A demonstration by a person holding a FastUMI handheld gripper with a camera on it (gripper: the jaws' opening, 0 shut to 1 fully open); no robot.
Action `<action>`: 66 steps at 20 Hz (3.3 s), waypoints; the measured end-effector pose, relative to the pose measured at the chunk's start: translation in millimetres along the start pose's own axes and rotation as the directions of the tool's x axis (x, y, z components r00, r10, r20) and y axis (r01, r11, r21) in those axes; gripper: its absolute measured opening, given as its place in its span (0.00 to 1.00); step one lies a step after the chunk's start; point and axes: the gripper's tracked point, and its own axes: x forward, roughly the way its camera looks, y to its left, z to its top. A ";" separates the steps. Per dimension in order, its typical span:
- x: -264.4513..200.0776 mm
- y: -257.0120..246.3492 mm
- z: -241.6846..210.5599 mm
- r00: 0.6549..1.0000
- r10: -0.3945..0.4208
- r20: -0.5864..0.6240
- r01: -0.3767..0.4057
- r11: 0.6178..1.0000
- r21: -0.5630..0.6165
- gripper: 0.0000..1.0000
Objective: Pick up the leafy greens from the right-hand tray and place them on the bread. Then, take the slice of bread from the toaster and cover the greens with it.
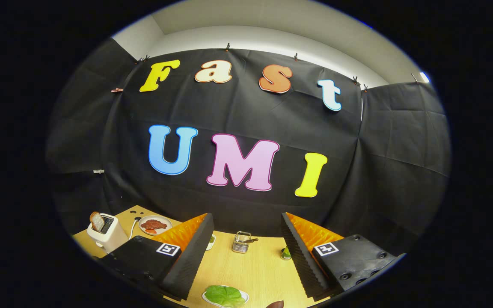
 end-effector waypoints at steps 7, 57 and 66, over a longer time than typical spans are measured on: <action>1.0 17.7 -74.9 0.982 0.131 -0.133 -0.134 0.991 -0.014 0.97; -8.9 111.8 -346.8 0.607 0.439 -0.662 -0.499 0.859 0.112 0.06; 10.8 228.2 -287.6 0.591 0.538 -0.601 -0.588 0.798 0.136 0.07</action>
